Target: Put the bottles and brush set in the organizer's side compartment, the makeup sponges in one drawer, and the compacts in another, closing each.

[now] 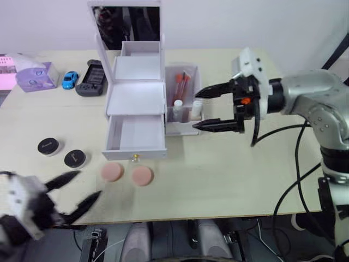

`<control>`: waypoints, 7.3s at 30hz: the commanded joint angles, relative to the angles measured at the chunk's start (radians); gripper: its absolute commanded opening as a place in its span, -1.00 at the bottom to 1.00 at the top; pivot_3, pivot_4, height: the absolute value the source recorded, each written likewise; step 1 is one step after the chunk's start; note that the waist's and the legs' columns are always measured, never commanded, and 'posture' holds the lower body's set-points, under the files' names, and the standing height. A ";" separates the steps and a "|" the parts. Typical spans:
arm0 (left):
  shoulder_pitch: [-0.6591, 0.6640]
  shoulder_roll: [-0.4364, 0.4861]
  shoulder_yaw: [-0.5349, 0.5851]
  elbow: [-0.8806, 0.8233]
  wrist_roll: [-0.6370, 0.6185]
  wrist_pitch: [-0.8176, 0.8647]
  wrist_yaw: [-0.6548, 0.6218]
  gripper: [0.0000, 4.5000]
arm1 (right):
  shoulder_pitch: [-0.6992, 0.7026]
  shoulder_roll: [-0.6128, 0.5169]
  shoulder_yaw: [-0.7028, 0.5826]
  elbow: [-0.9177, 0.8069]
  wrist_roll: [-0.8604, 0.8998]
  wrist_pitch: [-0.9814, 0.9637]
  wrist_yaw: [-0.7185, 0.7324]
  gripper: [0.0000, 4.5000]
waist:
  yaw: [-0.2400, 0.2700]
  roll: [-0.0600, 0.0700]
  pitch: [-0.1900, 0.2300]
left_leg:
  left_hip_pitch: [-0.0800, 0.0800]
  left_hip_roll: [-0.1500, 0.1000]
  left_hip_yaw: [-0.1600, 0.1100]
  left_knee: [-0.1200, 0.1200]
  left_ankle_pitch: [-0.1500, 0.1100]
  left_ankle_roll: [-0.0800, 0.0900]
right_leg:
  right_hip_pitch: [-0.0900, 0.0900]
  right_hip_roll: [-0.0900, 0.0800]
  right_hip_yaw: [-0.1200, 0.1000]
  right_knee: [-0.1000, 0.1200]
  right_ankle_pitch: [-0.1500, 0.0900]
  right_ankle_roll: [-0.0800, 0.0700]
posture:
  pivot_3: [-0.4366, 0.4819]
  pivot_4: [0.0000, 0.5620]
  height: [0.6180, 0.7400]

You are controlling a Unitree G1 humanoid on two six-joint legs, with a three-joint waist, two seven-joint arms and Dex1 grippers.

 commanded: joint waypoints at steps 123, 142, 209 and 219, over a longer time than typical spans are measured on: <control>-1.177 0.704 -0.631 0.549 0.093 0.238 -0.272 0.20 | 0.020 -0.076 -0.194 -0.197 0.150 0.240 -0.297 1.00 | 0.007 0.004 0.001 | 0.002 -0.001 -0.006 0.000 -0.005 0.005 | -0.005 0.008 0.003 0.018 -0.001 0.004 | -0.05 -0.47 0.83; -1.270 0.701 -0.363 0.681 -0.118 0.288 -0.402 0.98 | -0.005 -0.079 -0.172 -0.154 0.117 0.205 -0.302 1.00 | 0.006 0.004 0.001 | 0.002 -0.001 -0.007 -0.001 -0.005 0.005 | -0.005 0.008 0.003 0.019 -0.001 0.004 | -0.05 -0.47 0.83; 0.007 0.147 0.016 0.080 -0.055 0.160 0.190 0.98 | -0.192 0.104 0.059 0.084 -0.045 -0.098 0.168 1.00 | 0.002 -0.001 -0.004 | 0.014 0.004 0.010 -0.002 -0.015 0.003 | -0.004 0.001 0.003 0.013 -0.001 0.006 | -0.05 -0.47 0.83; -0.146 0.149 -0.149 0.055 0.011 0.331 0.414 0.98 | -0.179 0.065 0.081 -0.003 -0.029 0.012 0.165 1.00 | 0.002 -0.001 -0.004 | 0.015 0.003 0.005 -0.001 -0.015 0.003 | -0.003 0.004 0.003 0.016 -0.001 0.006 | -0.05 -0.47 0.83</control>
